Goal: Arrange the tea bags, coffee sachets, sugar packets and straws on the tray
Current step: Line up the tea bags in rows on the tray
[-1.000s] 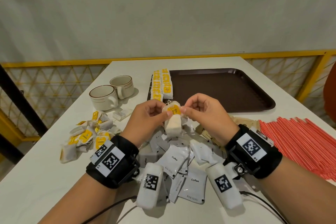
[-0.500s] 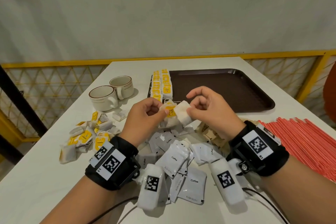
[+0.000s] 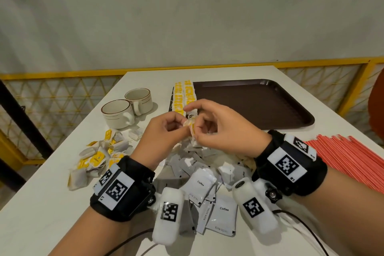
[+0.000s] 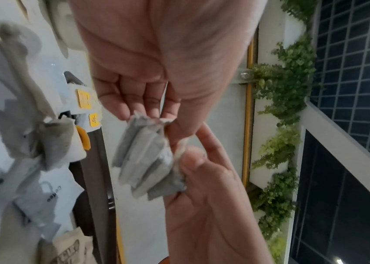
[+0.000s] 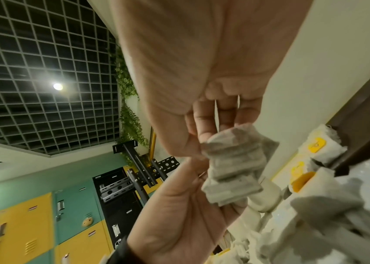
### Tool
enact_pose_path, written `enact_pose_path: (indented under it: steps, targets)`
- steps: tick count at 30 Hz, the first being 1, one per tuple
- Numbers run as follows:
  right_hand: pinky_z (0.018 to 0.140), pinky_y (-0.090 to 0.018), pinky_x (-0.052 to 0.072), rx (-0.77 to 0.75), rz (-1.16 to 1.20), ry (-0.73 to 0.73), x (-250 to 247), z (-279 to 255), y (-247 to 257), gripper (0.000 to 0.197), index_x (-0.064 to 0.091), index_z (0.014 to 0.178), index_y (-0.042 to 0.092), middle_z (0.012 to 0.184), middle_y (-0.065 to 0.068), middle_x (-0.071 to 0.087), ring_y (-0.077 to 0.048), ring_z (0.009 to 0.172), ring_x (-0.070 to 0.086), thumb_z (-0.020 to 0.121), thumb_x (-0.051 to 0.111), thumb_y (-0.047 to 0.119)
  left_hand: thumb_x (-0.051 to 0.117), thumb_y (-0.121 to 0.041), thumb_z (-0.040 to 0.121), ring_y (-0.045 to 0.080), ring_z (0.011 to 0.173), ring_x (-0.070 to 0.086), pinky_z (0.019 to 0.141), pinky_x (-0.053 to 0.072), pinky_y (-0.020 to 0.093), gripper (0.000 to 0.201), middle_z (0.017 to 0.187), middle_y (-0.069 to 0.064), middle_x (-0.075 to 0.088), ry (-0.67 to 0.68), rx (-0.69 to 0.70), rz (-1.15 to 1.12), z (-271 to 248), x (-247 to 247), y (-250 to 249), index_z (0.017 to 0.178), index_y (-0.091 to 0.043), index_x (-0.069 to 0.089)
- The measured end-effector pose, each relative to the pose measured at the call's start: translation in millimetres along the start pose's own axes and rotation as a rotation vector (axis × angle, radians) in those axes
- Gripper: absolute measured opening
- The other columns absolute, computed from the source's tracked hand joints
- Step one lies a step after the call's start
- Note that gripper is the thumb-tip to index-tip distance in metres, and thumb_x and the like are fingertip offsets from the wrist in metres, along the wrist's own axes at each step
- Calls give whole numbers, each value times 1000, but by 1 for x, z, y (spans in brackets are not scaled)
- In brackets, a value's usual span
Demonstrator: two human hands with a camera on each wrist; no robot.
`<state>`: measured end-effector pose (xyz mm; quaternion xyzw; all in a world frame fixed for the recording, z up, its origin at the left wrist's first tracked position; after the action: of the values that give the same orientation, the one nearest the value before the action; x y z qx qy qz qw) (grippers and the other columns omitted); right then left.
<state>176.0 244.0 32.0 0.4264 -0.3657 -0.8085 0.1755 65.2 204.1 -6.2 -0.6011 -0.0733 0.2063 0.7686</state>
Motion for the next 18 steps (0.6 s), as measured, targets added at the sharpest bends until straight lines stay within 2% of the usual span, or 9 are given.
enact_pose_path:
  steps: [2,5,6,8,9,11,13,15,18]
  targets:
    - [79,-33,51,24,112,21,1,4,1,44,48,126,19,81,-8,68,-27,82,63,87,58,2,68,-5,81,12,61,56,58,45,17,5,68,6,62,-20,5,-37,1,-4,-2,81,-5,63]
    - [71,-35,51,72,200,-47,-6,11,-2,42,48,123,18,80,-2,69,-29,78,63,87,50,-3,66,-8,83,14,61,54,57,45,19,9,74,11,63,-33,-30,-128,1,-6,0,87,-1,64]
    - [72,-42,51,78,214,-63,-8,13,-2,41,48,120,20,79,-1,69,-35,78,62,85,48,-2,64,-9,84,14,61,53,57,44,18,8,75,10,62,-38,-44,-166,1,-6,0,88,-2,64]
    - [84,-55,51,84,213,-57,-9,19,-1,41,48,118,20,80,-2,69,-43,84,61,82,45,1,62,-16,84,19,67,50,60,43,21,12,78,13,61,-64,-59,-223,2,-10,1,89,-5,66]
    - [88,-53,50,90,214,-42,-8,21,0,41,47,120,17,80,-4,68,-37,84,63,83,44,-1,64,-22,80,24,72,49,65,43,25,18,81,16,60,-75,-60,-246,3,-13,1,89,-6,67]
    - [85,-37,53,94,241,-10,-8,27,3,42,44,122,11,81,-7,65,-21,79,64,86,40,-10,69,-28,69,26,78,54,73,44,31,28,85,17,63,-80,-64,-286,3,-15,0,89,-8,68]
    - [75,-27,52,104,259,8,-9,32,7,44,45,120,12,81,-8,63,-17,76,63,85,37,-15,71,-21,64,16,73,63,68,50,23,30,81,6,71,-62,-62,-295,4,-16,-1,91,-8,68]
    - [69,-28,55,143,327,-40,-14,37,1,42,47,114,12,78,-8,61,-19,72,62,86,34,-16,70,-11,66,10,65,64,60,50,18,27,77,2,72,-83,-47,-276,6,-21,-1,92,-6,67]
    - [66,-32,55,252,392,-154,-25,44,-24,28,53,98,9,71,-8,58,-18,63,59,89,39,-13,68,-2,78,12,71,65,62,51,19,17,84,5,72,-236,-20,-246,9,-48,1,94,-8,67]
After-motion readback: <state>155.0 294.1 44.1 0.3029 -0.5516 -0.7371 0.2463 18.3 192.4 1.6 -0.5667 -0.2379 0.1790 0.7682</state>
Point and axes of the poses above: each hand's wrist, its own z-axis towards the middle knuckle, its own x-axis out of the palm, y = z × x, the point moved 9 cm from there along z, towards the middle knuckle
